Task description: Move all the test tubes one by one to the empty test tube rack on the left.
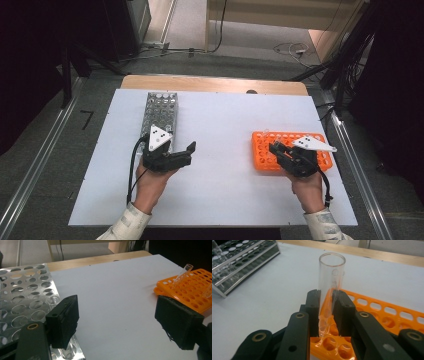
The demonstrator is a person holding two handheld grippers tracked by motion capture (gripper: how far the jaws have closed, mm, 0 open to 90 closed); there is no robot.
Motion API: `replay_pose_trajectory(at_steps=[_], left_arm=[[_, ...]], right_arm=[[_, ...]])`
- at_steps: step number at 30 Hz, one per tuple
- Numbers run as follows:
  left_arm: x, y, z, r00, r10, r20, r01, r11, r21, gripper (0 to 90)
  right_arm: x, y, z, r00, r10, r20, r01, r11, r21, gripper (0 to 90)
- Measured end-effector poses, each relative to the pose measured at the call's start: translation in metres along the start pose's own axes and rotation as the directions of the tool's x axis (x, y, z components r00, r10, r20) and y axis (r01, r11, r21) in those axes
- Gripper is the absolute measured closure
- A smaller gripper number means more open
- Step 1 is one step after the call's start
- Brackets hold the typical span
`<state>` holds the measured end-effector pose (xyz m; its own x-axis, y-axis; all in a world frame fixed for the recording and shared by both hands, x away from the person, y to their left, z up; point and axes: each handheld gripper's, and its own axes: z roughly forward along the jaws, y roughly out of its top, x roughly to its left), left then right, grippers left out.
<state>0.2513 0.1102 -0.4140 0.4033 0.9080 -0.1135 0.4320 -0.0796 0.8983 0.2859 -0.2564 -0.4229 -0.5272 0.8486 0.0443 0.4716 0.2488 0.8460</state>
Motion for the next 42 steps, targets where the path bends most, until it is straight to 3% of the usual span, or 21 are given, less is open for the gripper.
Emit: replay_pose_trajectory(at_steps=[14, 23, 31, 37, 42], left_arm=[[-0.008, -0.001, 0.002, 0.9996, 0.012, 0.025, -0.012, 0.9999, 0.006, 19.1], [-0.015, -0.001, 0.003, 0.9984, 0.029, 0.049, -0.03, 0.9994, 0.016, 19.2], [-0.02, -0.001, 0.004, 0.9968, 0.033, 0.072, -0.034, 0.9992, 0.02, 19.9], [-0.027, 0.0, 0.004, 0.9927, 0.042, 0.113, -0.045, 0.9989, 0.017, 21.7], [-0.035, -0.001, 0.007, 0.9851, 0.069, 0.158, -0.074, 0.997, 0.023, 26.3]], right_arm=[[0.034, 0.001, 0.017, 0.9949, -0.044, -0.09, 0.046, 0.999, 0.015, 72.8], [0.065, 0.001, 0.037, 0.983, -0.109, -0.148, 0.115, 0.993, 0.031, 72.8], [0.082, 0.002, 0.049, 0.9741, -0.142, -0.176, 0.151, 0.988, 0.039, 72.8], [0.095, 0.002, 0.056, 0.965, -0.17, -0.2, 0.181, 0.983, 0.038, 72.8], [0.105, 0.0, 0.062, 0.9582, -0.182, -0.221, 0.197, 0.979, 0.045, 72.8]])
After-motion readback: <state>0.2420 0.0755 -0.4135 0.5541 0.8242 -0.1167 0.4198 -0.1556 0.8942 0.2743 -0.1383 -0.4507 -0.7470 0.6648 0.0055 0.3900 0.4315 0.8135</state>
